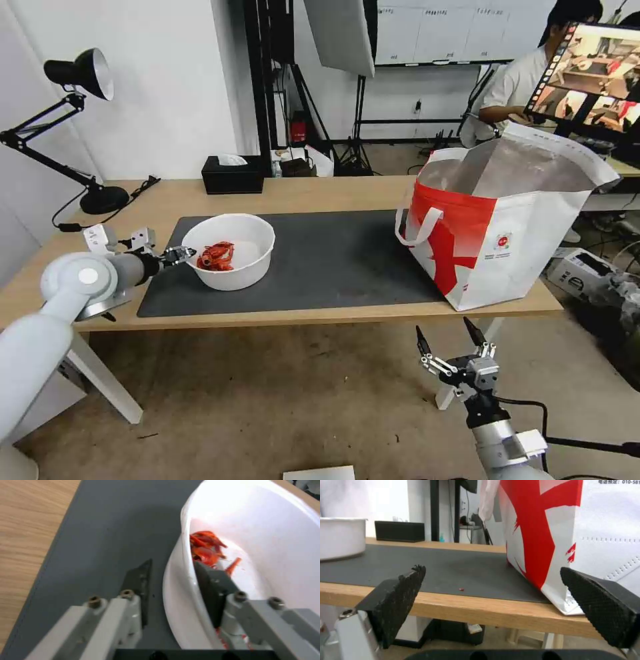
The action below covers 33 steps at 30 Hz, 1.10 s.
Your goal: Pick up the trash from the table and place it into the takeout bag.
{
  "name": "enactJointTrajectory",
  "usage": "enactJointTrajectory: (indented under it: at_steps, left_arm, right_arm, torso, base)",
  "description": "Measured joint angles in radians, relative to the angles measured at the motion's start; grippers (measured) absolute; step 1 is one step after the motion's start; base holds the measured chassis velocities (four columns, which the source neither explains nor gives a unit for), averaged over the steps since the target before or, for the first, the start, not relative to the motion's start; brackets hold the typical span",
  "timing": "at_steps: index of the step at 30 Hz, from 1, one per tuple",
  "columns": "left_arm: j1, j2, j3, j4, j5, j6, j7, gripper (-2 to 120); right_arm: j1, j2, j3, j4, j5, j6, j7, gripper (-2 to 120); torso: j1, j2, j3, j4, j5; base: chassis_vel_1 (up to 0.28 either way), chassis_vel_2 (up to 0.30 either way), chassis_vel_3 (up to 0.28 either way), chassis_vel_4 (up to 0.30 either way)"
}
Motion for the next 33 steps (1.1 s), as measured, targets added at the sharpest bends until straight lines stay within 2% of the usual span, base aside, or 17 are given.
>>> enactJointTrajectory:
  at_steps: [1, 4, 5, 8, 17, 25, 26, 28, 29, 31, 33]
  left_arm:
    - [0.000, 0.000, 0.000, 0.000, 0.000, 0.000, 0.000, 29]
    - [0.000, 0.000, 0.002, -0.001, -0.006, 0.007, 0.001, 14]
    - [0.000, 0.000, 0.002, -0.001, -0.006, 0.007, 0.001, 14]
    - [0.001, -0.001, 0.003, -0.003, -0.007, 0.008, 0.005, 0]
    - [0.004, 0.001, 0.003, -0.011, -0.014, 0.001, 0.007, 0]
    - [-0.029, 0.026, -0.002, -0.095, -0.007, -0.069, 0.057, 0]
    - [-0.037, 0.029, -0.001, -0.104, 0.002, -0.076, 0.065, 0]
    - [-0.062, 0.049, 0.018, -0.139, 0.103, -0.123, 0.119, 0]
    - [-0.062, 0.049, 0.018, -0.139, 0.103, -0.123, 0.119, 0]
    - [-0.070, 0.058, 0.029, -0.171, 0.189, -0.169, 0.145, 0]
    - [-0.071, 0.060, 0.030, -0.179, 0.206, -0.181, 0.148, 0]
  right_arm:
    - [0.000, 0.000, 0.000, 0.000, 0.000, 0.000, 0.000, 100]
    - [0.000, 0.000, 0.000, 0.000, 0.000, 0.000, 0.000, 100]
    - [0.000, 0.000, 0.000, 0.000, 0.000, 0.000, 0.000, 100]
    - [0.000, 0.000, 0.000, 0.000, 0.000, 0.000, 0.000, 100]
    - [0.000, 0.000, 0.000, 0.000, 0.000, 0.000, 0.000, 100]
    - [0.000, 0.000, 0.000, 0.000, 0.000, 0.000, 0.000, 100]
    - [0.000, 0.000, 0.000, 0.000, 0.000, 0.000, 0.000, 100]
    - [0.000, 0.000, 0.000, 0.000, 0.000, 0.000, 0.000, 100]
    - [0.000, 0.000, 0.000, 0.000, 0.000, 0.000, 0.000, 100]
    - [0.000, 0.000, 0.000, 0.000, 0.000, 0.000, 0.000, 100]
    - [0.000, 0.000, 0.000, 0.000, 0.000, 0.000, 0.000, 100]
  torso:
    - [0.000, 0.000, 0.000, 0.0000, 0.0000]
    - [0.000, 0.000, 0.000, 0.0000, 0.0000]
    - [0.000, 0.000, 0.000, 0.0000, 0.0000]
    - [0.000, 0.000, 0.000, 0.0000, 0.0000]
    - [0.000, 0.000, 0.000, 0.0000, -0.0001]
    - [0.000, 0.000, 0.000, 0.0000, 0.0000]
    - [0.000, 0.000, 0.000, 0.0000, 0.0000]
    - [0.000, 0.000, 0.000, -0.0002, 0.0002]
    - [0.000, 0.000, 0.000, -0.0002, 0.0002]
    - [0.000, 0.000, 0.000, 0.0000, 0.0000]
    - [0.000, 0.000, 0.000, 0.0000, 0.0000]
  base:
    - [0.000, 0.000, 0.000, 0.000]
    - [0.000, 0.000, 0.000, 0.000]
    - [0.000, 0.000, 0.000, 0.000]
    - [0.000, 0.000, 0.000, 0.000]
    - [0.000, 0.000, 0.000, 0.000]
    - [0.000, 0.000, 0.000, 0.000]
    - [0.000, 0.000, 0.000, 0.000]
    - [0.000, 0.000, 0.000, 0.000]
    - [0.000, 0.000, 0.000, 0.000]
    - [0.000, 0.000, 0.000, 0.000]
    - [0.000, 0.000, 0.000, 0.000]
